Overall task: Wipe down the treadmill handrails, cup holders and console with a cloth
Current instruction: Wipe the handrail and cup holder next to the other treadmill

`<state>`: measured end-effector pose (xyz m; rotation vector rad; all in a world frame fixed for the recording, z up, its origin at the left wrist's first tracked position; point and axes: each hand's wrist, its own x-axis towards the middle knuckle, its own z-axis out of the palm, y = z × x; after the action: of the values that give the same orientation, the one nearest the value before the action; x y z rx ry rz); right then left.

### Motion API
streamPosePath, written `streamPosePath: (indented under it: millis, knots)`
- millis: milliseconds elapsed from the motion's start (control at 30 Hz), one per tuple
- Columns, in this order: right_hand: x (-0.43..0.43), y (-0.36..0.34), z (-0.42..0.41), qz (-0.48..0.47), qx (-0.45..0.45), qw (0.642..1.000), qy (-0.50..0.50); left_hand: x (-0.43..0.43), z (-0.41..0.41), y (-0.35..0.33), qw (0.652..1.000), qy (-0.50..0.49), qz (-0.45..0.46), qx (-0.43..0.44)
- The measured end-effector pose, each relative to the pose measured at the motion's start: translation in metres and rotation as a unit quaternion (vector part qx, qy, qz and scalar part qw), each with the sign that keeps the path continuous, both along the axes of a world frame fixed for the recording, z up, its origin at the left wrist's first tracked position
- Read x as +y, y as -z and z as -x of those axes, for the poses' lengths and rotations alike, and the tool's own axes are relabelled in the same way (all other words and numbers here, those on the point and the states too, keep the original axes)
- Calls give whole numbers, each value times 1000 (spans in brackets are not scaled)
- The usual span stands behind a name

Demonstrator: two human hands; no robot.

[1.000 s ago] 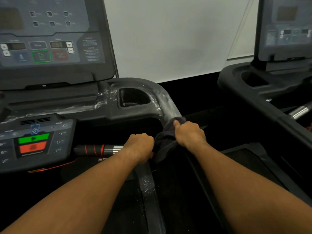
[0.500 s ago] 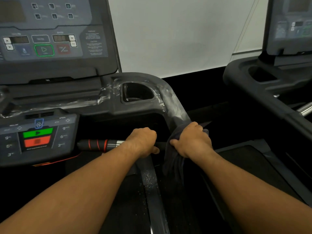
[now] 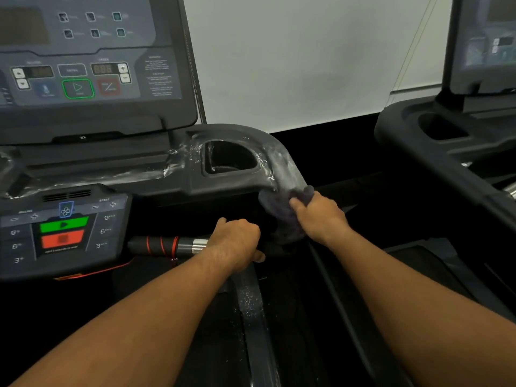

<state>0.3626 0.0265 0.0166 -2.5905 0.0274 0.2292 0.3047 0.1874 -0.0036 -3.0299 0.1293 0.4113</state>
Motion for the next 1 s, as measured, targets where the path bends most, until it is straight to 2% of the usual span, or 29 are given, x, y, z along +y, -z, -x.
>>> streamPosePath:
  millis: [100,167,233,367,433,700,833,900,1000]
  knots:
    - [-11,4,36,121,14,988,-92,0,1,2,1000,7,-3,-6]
    - [-11,5,45,157,18,983,-91,1,1,4,1000,16,-14,-20]
    - [-1,5,37,169,32,984,-48,1,1,6,999,26,-26,-31]
    - [22,3,3,106,36,992,63,4,0,6,998,37,-21,-34]
    - [28,1,-12,84,29,994,71,5,-1,7,999,32,-9,-27]
    - [35,4,-39,27,-16,998,62,7,-3,6,999,39,8,-1]
    - [6,5,-20,48,26,997,-49,17,-8,0,997,65,28,12]
    - [-9,6,-7,57,49,995,-61,26,-20,-14,997,73,24,-19]
    - [-10,6,-1,88,75,993,-31,43,-46,-37,991,54,16,-120]
